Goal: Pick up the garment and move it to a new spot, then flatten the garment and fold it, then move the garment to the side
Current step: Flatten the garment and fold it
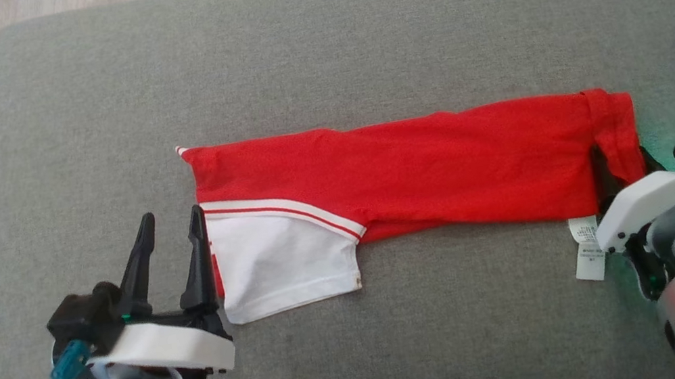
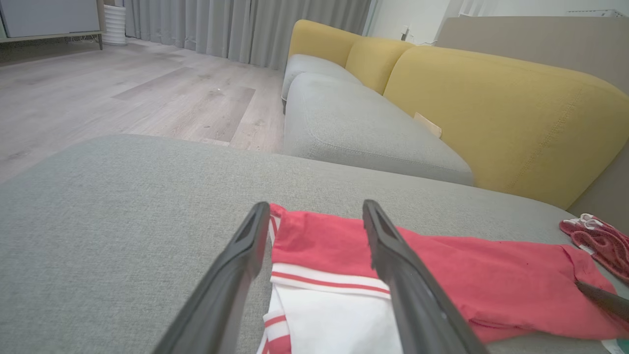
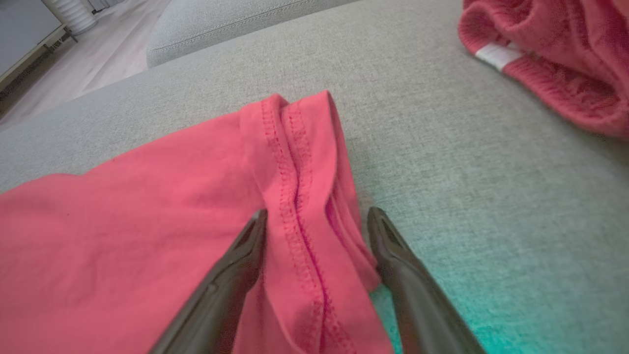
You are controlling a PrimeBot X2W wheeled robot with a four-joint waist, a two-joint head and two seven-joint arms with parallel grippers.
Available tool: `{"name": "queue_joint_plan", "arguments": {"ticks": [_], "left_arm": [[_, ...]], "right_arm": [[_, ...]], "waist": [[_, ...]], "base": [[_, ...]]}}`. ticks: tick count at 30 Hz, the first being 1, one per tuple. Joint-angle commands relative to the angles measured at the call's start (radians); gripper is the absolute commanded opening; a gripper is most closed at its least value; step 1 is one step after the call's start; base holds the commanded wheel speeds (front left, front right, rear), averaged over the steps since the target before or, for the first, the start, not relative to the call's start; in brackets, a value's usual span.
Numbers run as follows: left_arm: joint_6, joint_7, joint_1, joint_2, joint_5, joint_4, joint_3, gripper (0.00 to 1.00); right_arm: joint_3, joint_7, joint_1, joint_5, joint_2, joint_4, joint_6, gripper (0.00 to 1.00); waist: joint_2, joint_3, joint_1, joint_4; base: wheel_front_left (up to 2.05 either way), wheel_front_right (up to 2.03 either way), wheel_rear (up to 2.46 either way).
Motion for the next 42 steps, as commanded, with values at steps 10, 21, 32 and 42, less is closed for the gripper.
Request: {"name": "queue_joint_plan", "arguments": {"ticks": [10,21,32,42], "left_arm": [[-0.006,-0.008,-0.042,-0.001,0.011,-0.01,0.031,1.0],[-0.007,-0.008,-0.027,-0.002,-0.006,-0.002,0.032,1.0],[-0.007,-0.008,0.009,-0.002,-0.038,0.003,0.029,1.0],[-0.003,-0.008,0.04,-0.002,-0.039,0.007,0.027,1.0]], "right_arm": [[0.048,-0.042,-0.041,0.042,0.03,0.06,-0.001,0.0],[-0.048,-0.08,-0.045,0.056,-0.105,0.083,-0.001,0.0],[-0.013,-0.042,-0.068,0.072,-0.074,-0.011,-0.001,0.0],[0.308,0.066,-0.011,0.299,0.046,-0.278,-0.001,0.0]], "waist": [[0.0,-0.016,0.0,-0.029],[0.0,-0.07,0.0,-0.054],[0.0,-0.135,0.0,-0.05],[0.0,-0.183,0.0,0.016]], "base": [[0.0,0.0,0.0],[0.0,0.0,0.0],[0.0,0.0,0.0],[0.0,0.0,0.0]]}}
